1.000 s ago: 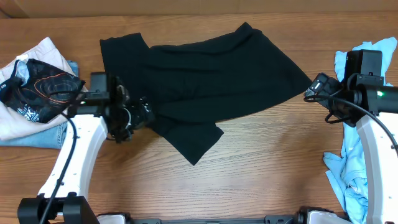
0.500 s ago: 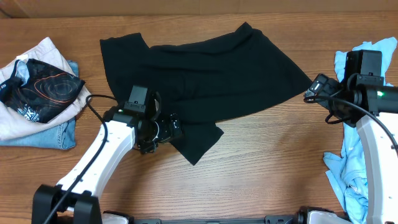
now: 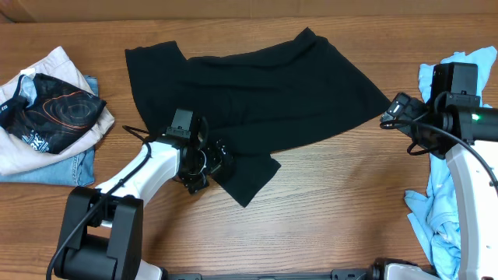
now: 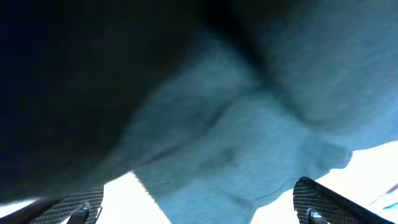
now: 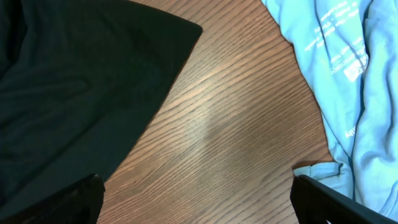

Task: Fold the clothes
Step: 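Grasp the T-shirt's lower-left corner with the left gripper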

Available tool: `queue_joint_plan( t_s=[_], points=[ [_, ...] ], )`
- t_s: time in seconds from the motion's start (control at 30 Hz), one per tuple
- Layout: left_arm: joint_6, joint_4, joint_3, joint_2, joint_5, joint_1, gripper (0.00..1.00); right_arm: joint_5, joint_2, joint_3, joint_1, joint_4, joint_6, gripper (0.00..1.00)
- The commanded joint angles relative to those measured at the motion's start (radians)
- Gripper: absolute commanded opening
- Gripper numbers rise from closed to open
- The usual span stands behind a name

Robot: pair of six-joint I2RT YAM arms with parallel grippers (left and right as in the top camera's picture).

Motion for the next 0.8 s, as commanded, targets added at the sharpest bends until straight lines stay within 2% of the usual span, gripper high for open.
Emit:
queue_joint_plan(
  t_s=[0.0, 0.03, 0.07, 0.1, 0.23, 0.3, 0.37, 0.43, 0.5, 0.67, 0.77],
  points=[
    [-0.065, 0.035, -0.008, 0.026, 0.01, -0.008, 0.95, 0.005, -0.008, 0.02, -0.002, 0.001, -0.003, 1.0],
    [-0.07, 0.047, -0.008, 0.027, 0.009, -0.008, 0.77, 0.005, -0.008, 0.02, -0.002, 0.001, -0.003, 1.0],
    [-0.073, 0.051, -0.008, 0.029, 0.005, -0.008, 0.67, 0.005, -0.008, 0.02, -0.002, 0.001, -0.003, 1.0],
    [-0.073, 0.055, -0.008, 0.031, 0.005, -0.008, 0.64, 0.005, -0.008, 0.02, -0.002, 0.0, -0.003, 1.0],
    [-0.08, 0.055, -0.008, 0.035, 0.006, -0.009, 0.63, 0.005, -0.008, 0.02, -0.002, -0.003, -0.003, 1.0],
    [-0.079, 0.058, -0.008, 0.035, 0.005, -0.011, 0.52, 0.006, -0.008, 0.02, -0.002, -0.002, -0.003, 1.0],
    [-0.077, 0.061, -0.008, 0.035, 0.006, -0.011, 0.33, 0.006, -0.008, 0.02, -0.002, -0.003, -0.003, 1.0],
    [-0.069, 0.061, -0.005, 0.035, 0.007, -0.011, 0.22, 0.006, -0.008, 0.02, -0.002, -0.002, -0.003, 1.0],
    [-0.053, 0.061, -0.002, 0.034, 0.007, -0.012, 0.17, 0.006, -0.008, 0.02, -0.002, -0.002, -0.003, 1.0],
    [-0.025, 0.06, 0.0, 0.005, 0.002, -0.014, 0.15, 0.006, -0.008, 0.02, -0.002, -0.002, -0.003, 1.0],
    [-0.014, 0.028, 0.0, -0.04, -0.042, -0.014, 0.09, 0.005, -0.008, 0.02, -0.002, -0.002, -0.003, 1.0]
  ],
)
